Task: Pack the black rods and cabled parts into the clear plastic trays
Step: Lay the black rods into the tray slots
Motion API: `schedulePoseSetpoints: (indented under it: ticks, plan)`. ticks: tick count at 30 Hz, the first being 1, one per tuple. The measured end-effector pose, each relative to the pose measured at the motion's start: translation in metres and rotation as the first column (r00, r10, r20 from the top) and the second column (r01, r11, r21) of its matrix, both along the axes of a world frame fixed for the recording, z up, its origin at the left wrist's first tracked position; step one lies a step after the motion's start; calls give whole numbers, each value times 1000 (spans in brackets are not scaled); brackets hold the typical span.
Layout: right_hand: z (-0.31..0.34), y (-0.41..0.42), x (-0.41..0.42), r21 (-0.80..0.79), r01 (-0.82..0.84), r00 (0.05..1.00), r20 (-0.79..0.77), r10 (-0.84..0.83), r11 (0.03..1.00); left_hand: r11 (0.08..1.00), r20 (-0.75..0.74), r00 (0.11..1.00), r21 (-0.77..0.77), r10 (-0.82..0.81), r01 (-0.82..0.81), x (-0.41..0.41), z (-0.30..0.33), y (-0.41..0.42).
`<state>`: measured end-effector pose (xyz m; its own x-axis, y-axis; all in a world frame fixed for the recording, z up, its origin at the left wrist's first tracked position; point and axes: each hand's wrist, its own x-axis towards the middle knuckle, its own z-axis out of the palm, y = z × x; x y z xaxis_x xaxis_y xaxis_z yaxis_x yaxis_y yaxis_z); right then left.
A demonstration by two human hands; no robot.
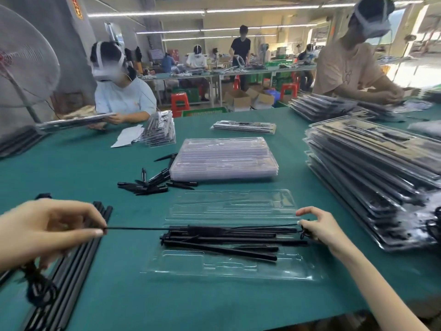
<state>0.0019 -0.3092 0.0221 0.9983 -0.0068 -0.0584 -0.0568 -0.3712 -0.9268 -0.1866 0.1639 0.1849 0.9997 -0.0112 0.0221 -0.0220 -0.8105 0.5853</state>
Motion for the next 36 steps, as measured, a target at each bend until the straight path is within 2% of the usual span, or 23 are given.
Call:
schedulePoseSetpoints:
  ticks: [3, 6, 8, 10, 12, 13, 15, 16, 17, 19, 22, 25, 28, 31, 36]
  plan:
    - [5, -5, -1, -52, -57, 998, 22, 58, 997, 995, 99, 991, 38, 90, -94, 13, -7, 31]
    - [11, -15, -5, -41, -147, 988, 32, 148, 988, 971, 275, 958, 237, -81, 14, 41, -24, 30]
    - [14, -19, -9, -75, -200, 979, 26, 202, 977, 891, 320, 919, 448, -231, 68, 57, -38, 24]
    - [13, -20, -14, -153, -212, 975, 34, 220, 965, 776, 368, 867, 630, -335, 33, 70, -46, 22]
    - [10, -21, -18, -266, -179, 976, 73, 205, 947, 701, 346, 856, 712, -383, 26, 82, -56, 15]
    - [8, -21, -20, -311, -150, 977, 101, 190, 938, 680, 267, 888, 730, -374, 67, 86, -65, 10]
    - [3, -24, -23, -327, -106, 974, 155, 164, 939, 664, 36, 955, 727, -294, 177, 89, -79, -4]
    - [1, -26, -24, -305, -97, 972, 174, 156, 947, 697, -29, 968, 689, -250, 201, 88, -85, -12]
    - [-1, -27, -26, -276, -93, 970, 191, 149, 957, 755, -13, 969, 625, -245, 199, 87, -90, -20]
    - [-5, -28, -28, -216, -74, 966, 225, 123, 974, 851, 139, 958, 503, -252, 151, 86, -95, -45]
    - [-8, -26, -29, -163, -58, 961, 257, 99, 985, 839, 280, 875, 498, -394, 219, 87, -104, -102]
    - [-8, -24, -30, -139, -50, 959, 268, 87, 989, 792, 286, 814, 527, -506, 307, 90, -113, -150]
    - [-9, -23, -31, -144, -35, 956, 285, 75, 989, 753, 252, 834, 604, -491, 261, 98, -121, -166]
    - [-10, -22, -32, -160, -23, 952, 299, 71, 987, 805, 200, 884, 531, -422, 264, 106, -129, -166]
    - [-12, -23, -32, -134, -24, 949, 310, 64, 991, 867, 331, 849, 428, -412, 254, 106, -134, -167]
